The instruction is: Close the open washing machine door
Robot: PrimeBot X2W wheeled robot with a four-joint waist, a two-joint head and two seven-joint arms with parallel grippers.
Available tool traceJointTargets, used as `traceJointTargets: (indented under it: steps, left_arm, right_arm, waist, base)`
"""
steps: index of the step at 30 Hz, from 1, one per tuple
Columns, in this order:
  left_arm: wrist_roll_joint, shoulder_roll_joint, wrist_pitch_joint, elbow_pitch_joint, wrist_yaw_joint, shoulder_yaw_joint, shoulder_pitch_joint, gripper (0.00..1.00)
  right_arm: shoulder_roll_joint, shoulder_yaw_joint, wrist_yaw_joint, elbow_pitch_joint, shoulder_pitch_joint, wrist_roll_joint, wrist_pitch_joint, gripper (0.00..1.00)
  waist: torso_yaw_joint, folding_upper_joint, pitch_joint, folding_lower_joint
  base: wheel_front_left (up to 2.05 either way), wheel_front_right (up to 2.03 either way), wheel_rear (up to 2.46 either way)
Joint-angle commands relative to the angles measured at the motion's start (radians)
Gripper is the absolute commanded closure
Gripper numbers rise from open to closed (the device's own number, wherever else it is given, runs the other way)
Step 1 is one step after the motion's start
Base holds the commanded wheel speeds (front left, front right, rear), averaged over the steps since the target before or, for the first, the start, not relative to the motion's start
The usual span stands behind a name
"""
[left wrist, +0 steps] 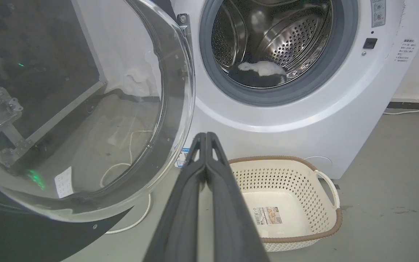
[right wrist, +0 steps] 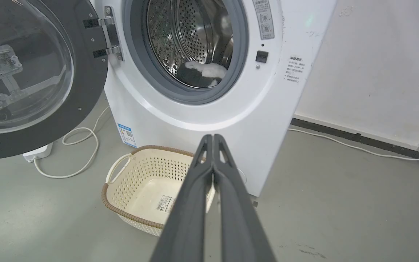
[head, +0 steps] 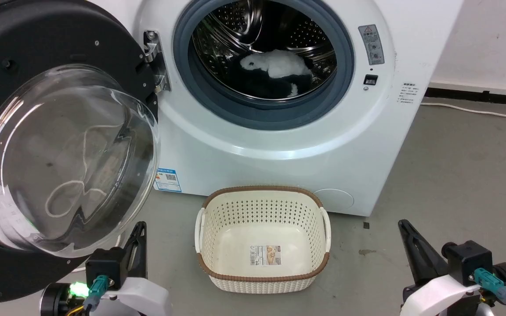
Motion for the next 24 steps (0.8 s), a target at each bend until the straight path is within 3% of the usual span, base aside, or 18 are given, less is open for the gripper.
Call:
traceJointTargets:
  steps: [1,2,3,19,20,21,24]
  left_arm:
    - [0.002,0.000,0.000,-0.004,-0.005,0.000,-0.015,1.00]
    - [0.002,0.000,0.000,-0.004,-0.005,0.000,-0.015,1.00]
    - [0.000,0.000,0.000,0.000,0.000,0.000,0.000,0.00]
    - [-0.040,0.002,-0.025,-0.002,-0.001,-0.021,0.011,0.00]
    - [-0.042,0.003,-0.026,-0.002,-0.001,-0.022,0.012,0.39]
    - [-0.045,0.003,-0.028,-0.003,-0.002,-0.024,0.013,1.00]
    - [-0.055,0.003,-0.033,-0.005,-0.004,-0.028,0.014,1.00]
  right_arm:
    - [-0.002,0.000,0.001,-0.004,-0.012,-0.005,0.001,1.00]
    - [-0.002,0.000,0.001,-0.004,-0.012,-0.005,0.001,1.00]
    - [0.000,0.000,0.000,0.000,0.000,0.000,0.000,0.00]
    - [0.000,0.005,0.000,0.013,0.026,0.055,-0.034,0.00]
    - [0.000,0.006,0.000,0.014,0.028,0.058,-0.036,0.00]
    - [0.000,0.006,0.000,0.015,0.030,0.062,-0.038,0.00]
    - [0.000,0.008,0.000,0.018,0.034,0.072,-0.045,0.00]
  waist:
    - [0.000,0.0000,0.000,0.0000]
    - [0.000,0.0000,0.000,0.0000]
    - [0.000,0.0000,0.000,0.0000]
    - [-0.002,0.0000,-0.002,0.0000]
    - [-0.002,0.0000,-0.002,0.0000]
    - [-0.002,0.0000,-0.003,0.0000]
    - [-0.002,0.0000,-0.003,0.0000]
  base:
    - [0.00,0.00,0.00]
    - [0.00,0.00,0.00]
    - [0.00,0.00,0.00]
    - [0.00,0.00,0.00]
    - [0.00,0.00,0.00]
    - [0.00,0.00,0.00]
    - [0.00,0.00,0.00]
